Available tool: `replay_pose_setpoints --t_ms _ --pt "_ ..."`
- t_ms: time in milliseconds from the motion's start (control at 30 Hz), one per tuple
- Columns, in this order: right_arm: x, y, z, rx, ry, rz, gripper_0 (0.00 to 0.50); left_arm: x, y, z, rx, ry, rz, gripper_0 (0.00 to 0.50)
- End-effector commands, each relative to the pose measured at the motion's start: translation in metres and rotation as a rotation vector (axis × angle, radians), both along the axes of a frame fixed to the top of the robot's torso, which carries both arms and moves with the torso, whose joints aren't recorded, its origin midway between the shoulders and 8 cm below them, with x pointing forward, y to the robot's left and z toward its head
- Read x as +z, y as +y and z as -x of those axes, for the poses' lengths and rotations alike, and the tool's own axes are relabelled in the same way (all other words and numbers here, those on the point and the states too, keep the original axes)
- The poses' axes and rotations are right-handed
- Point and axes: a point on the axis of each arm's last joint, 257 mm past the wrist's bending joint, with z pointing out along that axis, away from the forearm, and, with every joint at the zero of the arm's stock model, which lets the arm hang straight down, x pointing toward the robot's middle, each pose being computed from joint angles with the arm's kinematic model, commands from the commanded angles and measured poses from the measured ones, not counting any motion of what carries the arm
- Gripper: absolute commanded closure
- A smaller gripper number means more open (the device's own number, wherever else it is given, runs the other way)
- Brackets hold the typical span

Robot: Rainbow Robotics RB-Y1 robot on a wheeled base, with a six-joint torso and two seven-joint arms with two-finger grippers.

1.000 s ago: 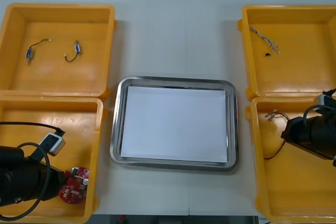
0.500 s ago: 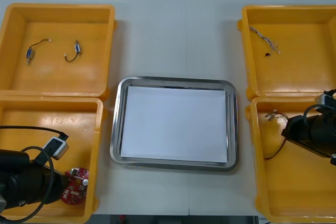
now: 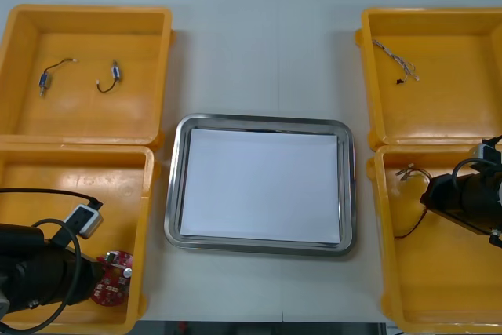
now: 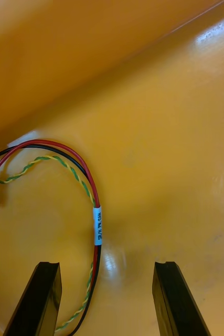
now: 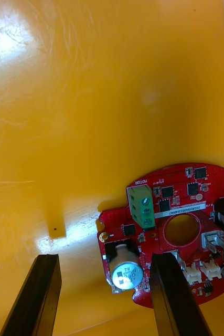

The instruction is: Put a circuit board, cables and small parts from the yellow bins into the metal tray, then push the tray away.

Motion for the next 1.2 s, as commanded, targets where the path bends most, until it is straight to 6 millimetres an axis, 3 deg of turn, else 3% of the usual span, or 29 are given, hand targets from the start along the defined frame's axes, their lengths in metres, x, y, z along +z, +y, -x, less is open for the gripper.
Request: replay_pose_setpoints --t_ms 33,67,467,667,1200 --pt "0.003 0.003 -0.013 0.045 -0.024 0.022 0.0 0.001 -0.004 -0.005 0.044 -0.016 0.014 0.44" --pt "0.003 0.002 -0.014 0.047 -0.023 0.022 0.0 -0.001 -0.003 -0.005 0.038 -0.02 0.003 0.5" --pt "0.006 0.001 -0.029 0.053 -0.026 0.024 0.0 -0.002 -0.005 -0.006 0.05 -0.024 0.006 0.5" --pt "-0.003 -0.001 -0.028 0.057 -0.01 0.048 0.0 0.005 0.0 -0.012 0.066 -0.034 0.005 0.5" --pt "-0.021 -0.005 -0.021 0.043 0.035 0.052 0.0 0.061 0.054 -0.04 0.164 -0.015 -0.059 0.5"
